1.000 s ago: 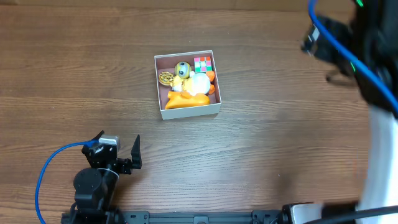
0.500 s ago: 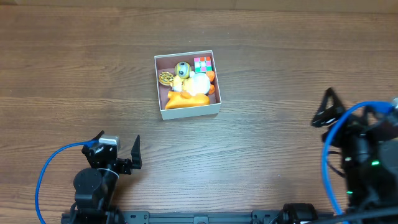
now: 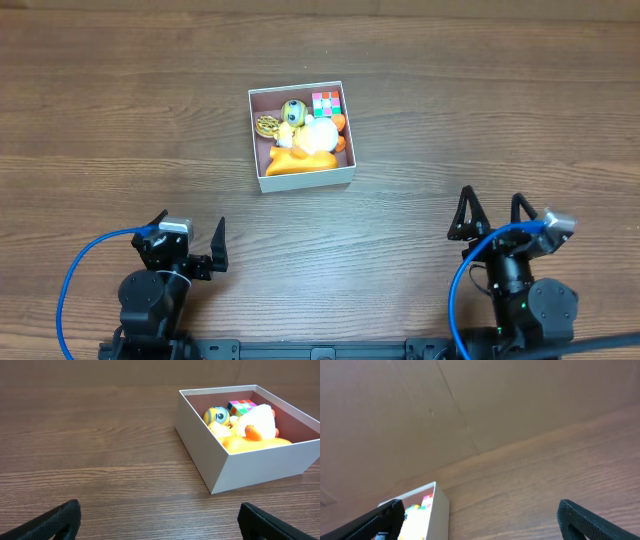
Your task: Pack container
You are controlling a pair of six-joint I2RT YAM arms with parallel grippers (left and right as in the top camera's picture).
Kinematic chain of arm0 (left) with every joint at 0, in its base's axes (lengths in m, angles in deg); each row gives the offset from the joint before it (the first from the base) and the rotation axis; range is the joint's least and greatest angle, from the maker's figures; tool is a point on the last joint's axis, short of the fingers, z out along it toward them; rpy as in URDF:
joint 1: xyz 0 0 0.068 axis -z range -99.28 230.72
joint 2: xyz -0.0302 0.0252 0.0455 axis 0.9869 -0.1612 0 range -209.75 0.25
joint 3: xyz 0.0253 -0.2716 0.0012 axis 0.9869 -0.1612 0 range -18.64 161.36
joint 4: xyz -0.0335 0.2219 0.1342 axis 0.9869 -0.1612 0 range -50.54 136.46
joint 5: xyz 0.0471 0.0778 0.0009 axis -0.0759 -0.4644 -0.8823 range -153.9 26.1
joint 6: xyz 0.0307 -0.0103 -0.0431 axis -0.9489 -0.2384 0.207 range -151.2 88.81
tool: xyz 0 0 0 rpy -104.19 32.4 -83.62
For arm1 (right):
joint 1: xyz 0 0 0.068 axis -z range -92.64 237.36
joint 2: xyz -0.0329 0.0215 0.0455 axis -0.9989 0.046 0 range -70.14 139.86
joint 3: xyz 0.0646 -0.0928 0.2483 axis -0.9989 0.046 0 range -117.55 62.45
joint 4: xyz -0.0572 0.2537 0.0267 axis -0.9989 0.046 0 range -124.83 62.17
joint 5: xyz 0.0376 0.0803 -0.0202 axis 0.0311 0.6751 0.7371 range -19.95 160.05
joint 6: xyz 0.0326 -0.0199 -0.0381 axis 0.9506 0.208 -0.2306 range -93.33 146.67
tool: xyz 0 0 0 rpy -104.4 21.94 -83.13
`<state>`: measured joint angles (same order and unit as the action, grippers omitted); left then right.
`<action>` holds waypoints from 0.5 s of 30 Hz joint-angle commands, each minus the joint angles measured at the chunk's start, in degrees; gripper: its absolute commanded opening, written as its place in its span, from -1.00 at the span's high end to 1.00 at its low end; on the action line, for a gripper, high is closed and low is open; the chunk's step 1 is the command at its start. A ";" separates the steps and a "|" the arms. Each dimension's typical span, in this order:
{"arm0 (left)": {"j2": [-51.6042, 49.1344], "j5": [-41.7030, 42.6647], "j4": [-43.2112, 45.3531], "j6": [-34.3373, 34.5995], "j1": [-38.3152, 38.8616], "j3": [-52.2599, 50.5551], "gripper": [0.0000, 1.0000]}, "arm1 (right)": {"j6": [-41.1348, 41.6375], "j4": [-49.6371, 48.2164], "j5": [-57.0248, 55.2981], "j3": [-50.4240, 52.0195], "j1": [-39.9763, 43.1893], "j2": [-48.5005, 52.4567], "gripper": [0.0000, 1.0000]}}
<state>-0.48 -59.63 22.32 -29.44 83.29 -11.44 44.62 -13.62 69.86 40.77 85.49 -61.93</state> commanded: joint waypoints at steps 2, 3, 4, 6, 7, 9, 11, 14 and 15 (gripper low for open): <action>0.52 -0.20 0.24 0.83 -0.35 -0.26 -1.00 | -0.35 -0.61 -0.63 3.39 0.15 -6.19 -1.00; 0.52 -0.20 0.24 0.83 -0.35 -0.26 -1.00 | -0.35 -0.68 -1.01 4.00 0.07 -7.10 -1.00; 0.52 -0.20 0.24 0.81 -0.35 -0.26 -1.00 | -0.35 -1.05 -1.20 4.72 -0.04 -8.13 -1.00; 0.52 -0.20 0.24 0.81 -0.35 -0.26 -1.00 | -0.35 -2.78 -1.20 5.88 -0.04 -8.04 -1.00; 0.52 -0.20 0.24 0.81 -0.35 -0.26 -1.00 | -0.35 -3.72 -1.20 6.45 -0.04 -8.04 -1.00; 0.52 -0.20 0.24 0.81 -0.35 -0.26 -1.00 | -0.33 -6.51 -1.18 8.31 -0.04 -8.04 -1.00; 0.52 -0.20 0.24 0.81 -0.35 -0.26 -1.00 | -0.33 -7.82 -1.14 9.94 -0.04 -8.04 -1.00; 0.52 -0.20 0.24 0.81 -0.35 -0.26 -1.00 | -0.33 -7.85 -1.14 11.39 -0.04 -8.04 -1.00; 0.52 -0.20 0.24 0.81 -0.35 -0.26 -1.00 | -0.33 -7.87 -1.16 12.13 -0.04 -8.04 -1.00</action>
<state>-0.48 -59.63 22.32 -29.44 83.29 -11.44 44.62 -20.89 69.36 51.27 85.49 -69.40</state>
